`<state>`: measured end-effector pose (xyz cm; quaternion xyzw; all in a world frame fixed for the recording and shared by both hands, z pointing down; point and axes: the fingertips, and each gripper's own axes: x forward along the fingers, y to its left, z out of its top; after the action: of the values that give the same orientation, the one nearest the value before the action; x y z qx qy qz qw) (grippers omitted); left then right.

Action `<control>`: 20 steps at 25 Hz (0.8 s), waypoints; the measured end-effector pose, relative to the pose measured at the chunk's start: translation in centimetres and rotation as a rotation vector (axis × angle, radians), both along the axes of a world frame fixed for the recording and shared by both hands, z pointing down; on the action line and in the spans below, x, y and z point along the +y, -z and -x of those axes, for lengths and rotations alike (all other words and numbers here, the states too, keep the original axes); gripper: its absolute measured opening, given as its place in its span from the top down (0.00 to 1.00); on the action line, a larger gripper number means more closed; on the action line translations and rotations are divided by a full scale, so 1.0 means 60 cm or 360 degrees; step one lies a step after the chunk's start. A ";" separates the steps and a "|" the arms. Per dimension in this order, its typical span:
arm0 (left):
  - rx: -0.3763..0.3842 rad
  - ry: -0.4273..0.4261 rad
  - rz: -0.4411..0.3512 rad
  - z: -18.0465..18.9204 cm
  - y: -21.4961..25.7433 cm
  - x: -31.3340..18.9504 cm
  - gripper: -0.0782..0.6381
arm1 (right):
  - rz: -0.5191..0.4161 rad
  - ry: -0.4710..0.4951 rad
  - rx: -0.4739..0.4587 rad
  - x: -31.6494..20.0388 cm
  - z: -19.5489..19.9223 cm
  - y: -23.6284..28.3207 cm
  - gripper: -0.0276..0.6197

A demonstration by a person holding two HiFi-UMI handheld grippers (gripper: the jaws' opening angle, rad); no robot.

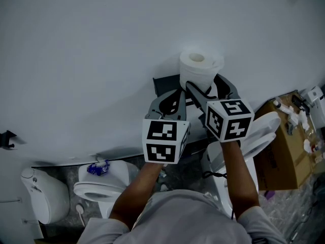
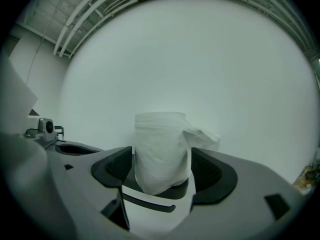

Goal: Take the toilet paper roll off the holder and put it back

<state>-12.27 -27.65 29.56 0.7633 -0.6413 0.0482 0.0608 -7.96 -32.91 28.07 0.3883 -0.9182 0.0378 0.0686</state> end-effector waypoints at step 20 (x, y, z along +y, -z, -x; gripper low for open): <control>0.0030 -0.0024 0.0023 -0.034 -0.012 0.033 0.88 | 0.0008 -0.0016 0.0002 0.060 -0.043 -0.017 0.51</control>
<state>-10.21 -25.68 30.27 0.7681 -0.6346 0.0463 0.0720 -5.37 -29.34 29.10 0.3929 -0.9161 0.0401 0.0698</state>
